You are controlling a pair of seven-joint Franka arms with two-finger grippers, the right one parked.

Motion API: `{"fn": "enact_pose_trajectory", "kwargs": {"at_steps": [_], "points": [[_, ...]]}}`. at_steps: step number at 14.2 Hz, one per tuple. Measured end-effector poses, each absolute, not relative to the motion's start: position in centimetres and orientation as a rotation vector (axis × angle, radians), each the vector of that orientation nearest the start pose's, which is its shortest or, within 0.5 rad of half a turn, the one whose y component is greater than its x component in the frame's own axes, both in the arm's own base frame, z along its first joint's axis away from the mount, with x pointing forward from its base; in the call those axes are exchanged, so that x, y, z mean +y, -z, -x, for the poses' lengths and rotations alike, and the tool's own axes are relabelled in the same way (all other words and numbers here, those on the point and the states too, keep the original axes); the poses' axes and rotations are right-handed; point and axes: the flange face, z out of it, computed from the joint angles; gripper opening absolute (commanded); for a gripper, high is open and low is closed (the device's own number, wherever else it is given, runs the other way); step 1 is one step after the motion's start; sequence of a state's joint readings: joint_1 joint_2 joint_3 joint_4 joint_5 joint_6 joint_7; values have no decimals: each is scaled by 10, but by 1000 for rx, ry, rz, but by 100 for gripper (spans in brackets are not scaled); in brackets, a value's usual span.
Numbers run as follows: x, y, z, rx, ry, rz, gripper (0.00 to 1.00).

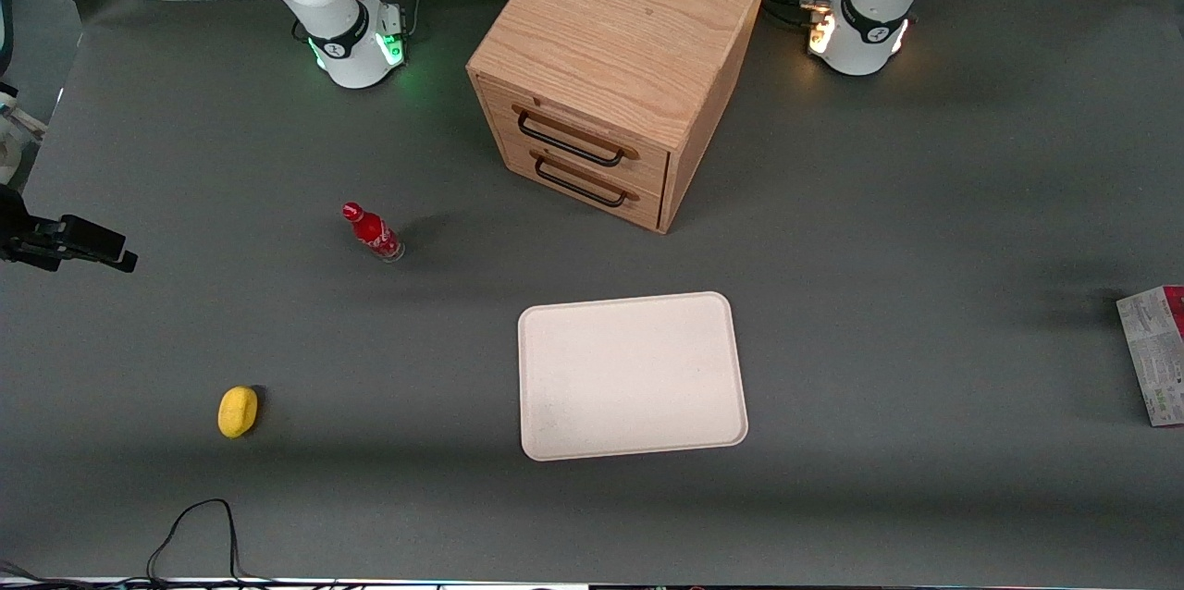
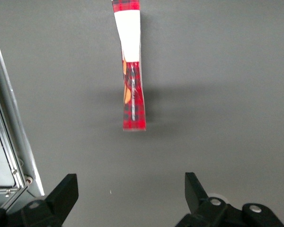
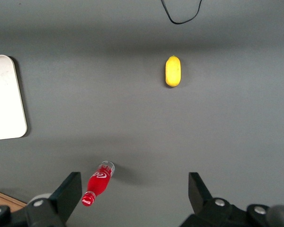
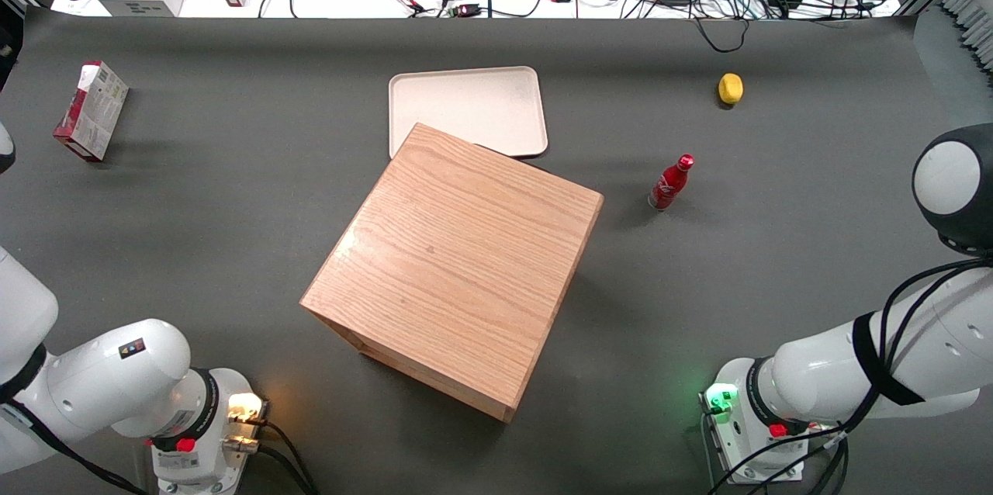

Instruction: Place red cookie box on tray

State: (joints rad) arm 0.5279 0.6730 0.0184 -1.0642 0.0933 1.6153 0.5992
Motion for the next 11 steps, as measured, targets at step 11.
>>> {"fn": "enact_pose_trajectory", "kwargs": {"at_steps": [11], "points": [[397,-274,-650,115,-187,3093,100]]}}
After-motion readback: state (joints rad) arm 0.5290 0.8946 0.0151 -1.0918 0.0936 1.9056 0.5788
